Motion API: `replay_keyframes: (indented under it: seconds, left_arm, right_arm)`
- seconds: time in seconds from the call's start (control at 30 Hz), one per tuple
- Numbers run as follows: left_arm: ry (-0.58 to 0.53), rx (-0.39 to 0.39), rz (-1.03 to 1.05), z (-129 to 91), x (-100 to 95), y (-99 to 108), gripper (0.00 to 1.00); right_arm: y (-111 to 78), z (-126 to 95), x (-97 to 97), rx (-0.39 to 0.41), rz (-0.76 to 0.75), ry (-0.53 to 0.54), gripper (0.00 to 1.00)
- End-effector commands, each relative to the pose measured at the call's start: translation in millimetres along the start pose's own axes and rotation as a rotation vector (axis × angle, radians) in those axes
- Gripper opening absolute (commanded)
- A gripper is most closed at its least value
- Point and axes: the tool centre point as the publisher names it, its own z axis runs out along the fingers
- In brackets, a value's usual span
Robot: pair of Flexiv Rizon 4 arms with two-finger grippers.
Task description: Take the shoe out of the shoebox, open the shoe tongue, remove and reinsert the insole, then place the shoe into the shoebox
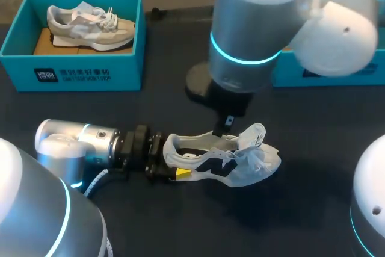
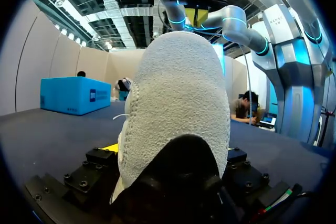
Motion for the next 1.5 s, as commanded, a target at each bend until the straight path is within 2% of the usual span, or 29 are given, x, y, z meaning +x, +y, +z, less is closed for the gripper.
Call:
replay_keyframes:
  seconds: [0.03,0.1,0.5,0.57,0.67,0.73,1.13,1.2,1.33,1.5]
  left_arm:
    - [-0.001,0.009,0.001,-2,-1.4,9,0.0]
    - [-0.001,0.009,0.001,-2,-1.4,9,0.0]
    - [-0.001,0.009,0.001,-2,-1.4,9,0.0]
    - [-0.001,0.009,0.001,-2,-1.4,9,0.0]
    - [-0.001,0.009,0.001,-2,-1.4,9,0.0]
    - [-0.001,0.009,0.001,-2,-1.4,9,0.0]
    - [-0.001,0.009,0.001,-2,-1.4,9,0.0]
    - [-0.001,0.009,0.001,-2,-1.4,9,0.0]
    - [-0.001,0.009,0.001,-2,-1.4,9,0.0]
    - [-0.001,0.009,0.001,-2,-1.4,9,0.0]
  right_arm:
    - [15.8,20,3.0,0.034,-0.051,0.027,0.0]
    - [18.2,25,6.0,0.043,-0.096,0.043,0.0]
    - [18.2,25,6.0,0.043,-0.096,0.043,0.0]
    - [29.1,34,8.0,0.069,-0.142,0.036,0.0]
    - [43.4,48,9.4,0.066,-0.202,0.031,0.0]
    - [49.7,57,9.0,0.028,-0.24,0.037,0.0]
    - [50.9,60,7.3,0.022,-0.241,0.061,0.0]
    - [58.1,71,10.3,0.046,-0.281,0.058,0.0]
    - [64.2,94,9.7,0.037,-0.317,0.073,0.0]
    - [64.9,105,8.0,0.03,-0.35,0.057,0.0]
